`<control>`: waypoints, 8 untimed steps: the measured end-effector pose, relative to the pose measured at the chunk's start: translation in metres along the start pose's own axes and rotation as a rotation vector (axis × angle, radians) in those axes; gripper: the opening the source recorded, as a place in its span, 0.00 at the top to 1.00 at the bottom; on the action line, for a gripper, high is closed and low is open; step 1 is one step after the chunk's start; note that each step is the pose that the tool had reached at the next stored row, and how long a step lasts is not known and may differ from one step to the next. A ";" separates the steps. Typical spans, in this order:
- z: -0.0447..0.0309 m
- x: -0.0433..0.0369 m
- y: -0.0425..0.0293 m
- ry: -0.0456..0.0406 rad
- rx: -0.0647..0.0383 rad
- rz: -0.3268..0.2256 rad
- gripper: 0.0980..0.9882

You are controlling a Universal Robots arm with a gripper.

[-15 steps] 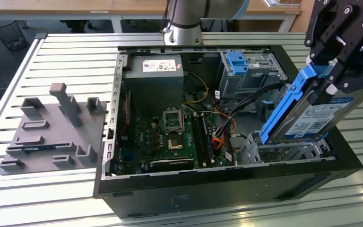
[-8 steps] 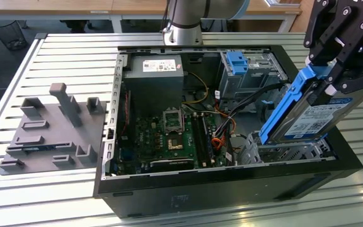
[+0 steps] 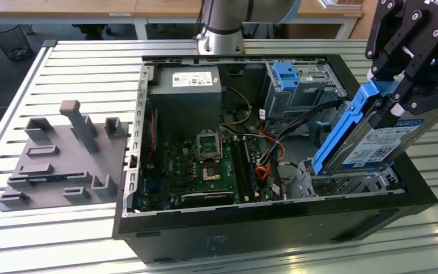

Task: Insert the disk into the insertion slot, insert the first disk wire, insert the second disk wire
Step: 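Insert the disk into the insertion slot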

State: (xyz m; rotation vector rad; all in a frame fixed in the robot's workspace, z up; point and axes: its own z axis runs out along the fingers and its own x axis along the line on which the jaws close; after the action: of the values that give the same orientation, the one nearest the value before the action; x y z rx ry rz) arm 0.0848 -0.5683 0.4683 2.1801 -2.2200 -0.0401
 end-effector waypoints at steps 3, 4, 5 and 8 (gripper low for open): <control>0.0006 0.0000 0.0003 0.0000 0.000 0.000 0.70; 0.0009 0.0000 0.0003 0.0000 0.000 0.000 0.70; 0.0011 0.0000 0.0004 0.0000 0.000 0.000 0.70; 0.0016 0.0000 0.0007 0.0001 0.000 0.000 0.70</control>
State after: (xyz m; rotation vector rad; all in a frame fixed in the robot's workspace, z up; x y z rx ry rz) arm 0.0840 -0.5683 0.4667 2.1800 -2.2200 -0.0400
